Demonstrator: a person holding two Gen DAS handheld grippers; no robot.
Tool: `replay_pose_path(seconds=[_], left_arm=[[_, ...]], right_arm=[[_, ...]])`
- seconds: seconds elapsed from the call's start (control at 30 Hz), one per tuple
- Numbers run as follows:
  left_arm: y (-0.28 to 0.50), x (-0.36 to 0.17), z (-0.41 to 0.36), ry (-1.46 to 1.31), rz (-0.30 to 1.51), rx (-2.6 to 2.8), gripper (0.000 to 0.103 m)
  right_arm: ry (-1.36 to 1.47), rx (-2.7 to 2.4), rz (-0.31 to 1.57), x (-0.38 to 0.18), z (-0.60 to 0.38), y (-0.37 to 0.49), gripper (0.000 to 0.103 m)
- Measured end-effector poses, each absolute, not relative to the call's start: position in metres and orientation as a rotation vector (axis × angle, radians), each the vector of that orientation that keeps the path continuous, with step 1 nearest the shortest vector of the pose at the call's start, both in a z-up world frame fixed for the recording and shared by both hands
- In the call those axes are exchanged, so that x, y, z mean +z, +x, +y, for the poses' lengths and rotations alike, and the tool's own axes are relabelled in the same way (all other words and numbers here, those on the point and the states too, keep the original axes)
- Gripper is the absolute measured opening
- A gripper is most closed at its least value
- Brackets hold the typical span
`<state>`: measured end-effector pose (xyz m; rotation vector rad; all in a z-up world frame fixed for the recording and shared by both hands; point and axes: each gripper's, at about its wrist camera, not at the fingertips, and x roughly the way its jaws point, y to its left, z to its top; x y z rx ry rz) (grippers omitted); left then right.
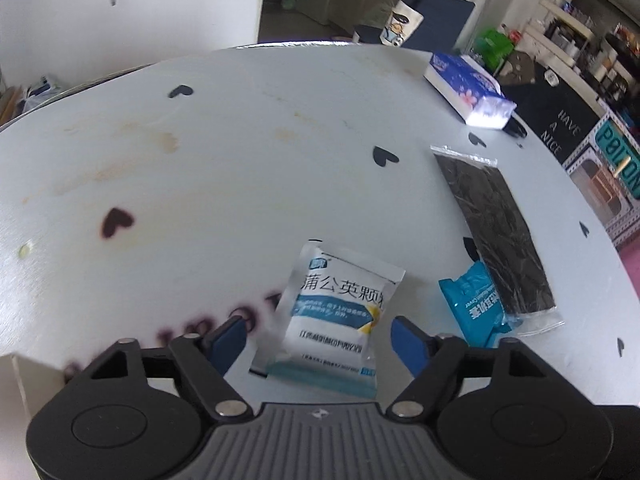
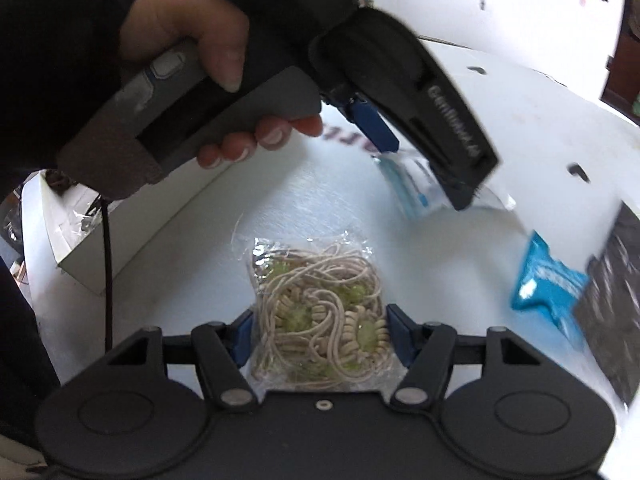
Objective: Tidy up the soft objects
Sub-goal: 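Grasp the white sachet with left tool while right grasps bagged bead necklace, then carry the white sachet with left tool while right carries bagged necklace into tray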
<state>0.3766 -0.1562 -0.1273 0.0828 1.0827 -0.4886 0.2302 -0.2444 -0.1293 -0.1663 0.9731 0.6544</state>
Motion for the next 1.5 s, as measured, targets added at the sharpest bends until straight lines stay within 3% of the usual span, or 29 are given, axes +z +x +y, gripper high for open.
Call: replay_pose_path(seconds=[0.13, 0.2, 0.57, 0.9, 1.5], left_arm=[[0.377, -0.131, -0.163, 0.114, 1.046, -0.466, 0.069], [0.377, -0.132, -0.168, 0.137, 1.035, -0.465, 0.061], [0.346, -0.116, -0.152, 0.048, 0.992, -0.425, 0.044], [0.297, -0.078, -0.097, -0.087, 0.914, -0.313, 0.043], [0.200, -0.049, 0.042, -0.256, 0.826, -0.026, 0.043]], right_arm=[[-0.165, 0.632, 0.985, -0.128, -0.254, 0.227, 0.066], [-0.163, 0.620, 0.989, -0.127, -0.255, 0.225, 0.066], [-0.143, 0.515, 1.001, -0.124, -0.265, 0.222, 0.062], [-0.126, 0.452, 1.000, -0.115, -0.267, 0.216, 0.059], [-0.154, 0.564, 0.799, -0.047, -0.202, 0.240, 0.059]])
